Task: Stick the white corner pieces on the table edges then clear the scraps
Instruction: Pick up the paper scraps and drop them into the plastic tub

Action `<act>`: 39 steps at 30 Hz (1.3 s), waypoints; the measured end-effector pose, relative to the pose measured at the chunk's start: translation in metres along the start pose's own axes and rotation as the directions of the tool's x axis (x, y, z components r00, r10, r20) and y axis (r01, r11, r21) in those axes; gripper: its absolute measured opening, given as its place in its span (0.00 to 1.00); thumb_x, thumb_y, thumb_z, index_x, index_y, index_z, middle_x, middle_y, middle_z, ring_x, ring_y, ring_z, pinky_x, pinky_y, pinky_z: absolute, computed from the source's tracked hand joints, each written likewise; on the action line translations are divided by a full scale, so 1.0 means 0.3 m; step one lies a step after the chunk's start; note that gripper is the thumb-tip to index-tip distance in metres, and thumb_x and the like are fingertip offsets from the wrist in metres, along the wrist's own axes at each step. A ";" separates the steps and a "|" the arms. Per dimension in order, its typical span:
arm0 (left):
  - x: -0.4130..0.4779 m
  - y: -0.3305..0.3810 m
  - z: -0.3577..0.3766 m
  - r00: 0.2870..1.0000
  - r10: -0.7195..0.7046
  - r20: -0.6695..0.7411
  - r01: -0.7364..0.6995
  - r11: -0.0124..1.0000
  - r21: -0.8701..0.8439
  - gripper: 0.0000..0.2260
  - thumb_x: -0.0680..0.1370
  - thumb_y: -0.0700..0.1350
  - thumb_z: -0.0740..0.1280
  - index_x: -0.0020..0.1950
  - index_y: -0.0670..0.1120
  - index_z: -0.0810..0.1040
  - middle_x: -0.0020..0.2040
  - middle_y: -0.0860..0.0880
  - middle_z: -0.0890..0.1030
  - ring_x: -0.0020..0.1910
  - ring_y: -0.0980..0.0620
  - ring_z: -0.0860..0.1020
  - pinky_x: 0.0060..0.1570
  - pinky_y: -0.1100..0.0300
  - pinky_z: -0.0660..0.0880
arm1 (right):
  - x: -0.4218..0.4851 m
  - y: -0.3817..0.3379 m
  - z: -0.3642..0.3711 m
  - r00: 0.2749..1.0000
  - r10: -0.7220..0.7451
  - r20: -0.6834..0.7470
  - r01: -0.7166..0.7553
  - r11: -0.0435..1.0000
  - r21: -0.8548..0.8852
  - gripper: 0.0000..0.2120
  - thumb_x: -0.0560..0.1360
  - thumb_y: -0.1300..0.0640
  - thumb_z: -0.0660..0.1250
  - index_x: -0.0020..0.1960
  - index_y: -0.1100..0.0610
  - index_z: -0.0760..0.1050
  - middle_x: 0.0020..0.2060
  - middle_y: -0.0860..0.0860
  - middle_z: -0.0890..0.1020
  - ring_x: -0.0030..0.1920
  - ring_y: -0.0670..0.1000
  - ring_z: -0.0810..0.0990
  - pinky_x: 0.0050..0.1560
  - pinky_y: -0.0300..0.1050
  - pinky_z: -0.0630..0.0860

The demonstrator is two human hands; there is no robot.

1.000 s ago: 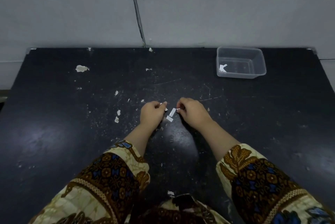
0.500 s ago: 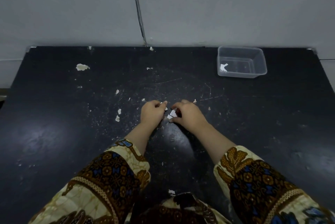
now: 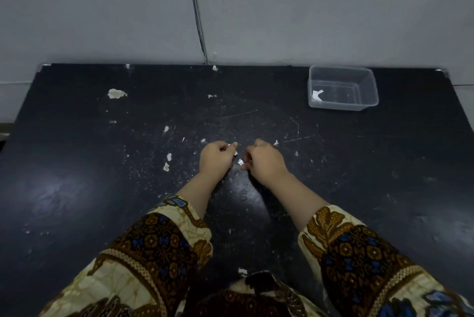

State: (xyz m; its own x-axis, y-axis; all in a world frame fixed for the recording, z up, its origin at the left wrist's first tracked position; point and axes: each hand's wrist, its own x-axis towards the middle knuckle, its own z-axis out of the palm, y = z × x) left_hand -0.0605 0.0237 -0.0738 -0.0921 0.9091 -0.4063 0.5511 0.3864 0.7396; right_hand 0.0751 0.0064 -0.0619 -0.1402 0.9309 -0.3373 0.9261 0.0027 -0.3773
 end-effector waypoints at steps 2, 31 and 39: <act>0.000 0.002 0.000 1.000 -0.003 0.000 0.003 1.000 0.000 0.18 0.76 0.53 0.65 0.38 0.39 0.80 0.35 0.39 0.82 0.37 0.40 0.81 0.45 0.46 0.78 | -0.002 -0.004 0.001 1.000 -0.002 -0.019 0.002 1.000 0.000 0.12 0.73 0.53 0.71 0.55 0.55 0.77 0.54 0.55 0.76 0.55 0.56 0.77 0.47 0.46 0.72; -0.002 0.030 0.002 0.994 -0.071 0.078 0.080 0.990 -0.116 0.15 0.77 0.51 0.65 0.37 0.42 0.79 0.26 0.49 0.76 0.26 0.49 0.77 0.35 0.57 0.73 | -0.002 0.076 -0.068 0.991 0.019 0.135 -0.061 0.948 0.313 0.16 0.70 0.59 0.74 0.56 0.51 0.79 0.37 0.48 0.83 0.40 0.45 0.81 0.47 0.39 0.76; 0.002 0.034 -0.006 0.987 -0.124 0.100 0.145 0.959 -0.245 0.14 0.77 0.50 0.65 0.36 0.44 0.79 0.33 0.49 0.80 0.26 0.49 0.76 0.28 0.61 0.66 | 0.007 0.067 -0.035 0.997 -0.080 0.004 0.080 0.997 0.012 0.12 0.74 0.53 0.69 0.57 0.50 0.77 0.51 0.53 0.78 0.52 0.56 0.79 0.49 0.48 0.75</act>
State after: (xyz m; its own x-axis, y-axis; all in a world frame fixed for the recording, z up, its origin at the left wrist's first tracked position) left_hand -0.0563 0.0285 -0.0656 -0.0761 0.8341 -0.5464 0.3118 0.5404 0.7815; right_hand 0.0972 0.0123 -0.0611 -0.2154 0.9262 -0.3094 0.9074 0.0728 -0.4139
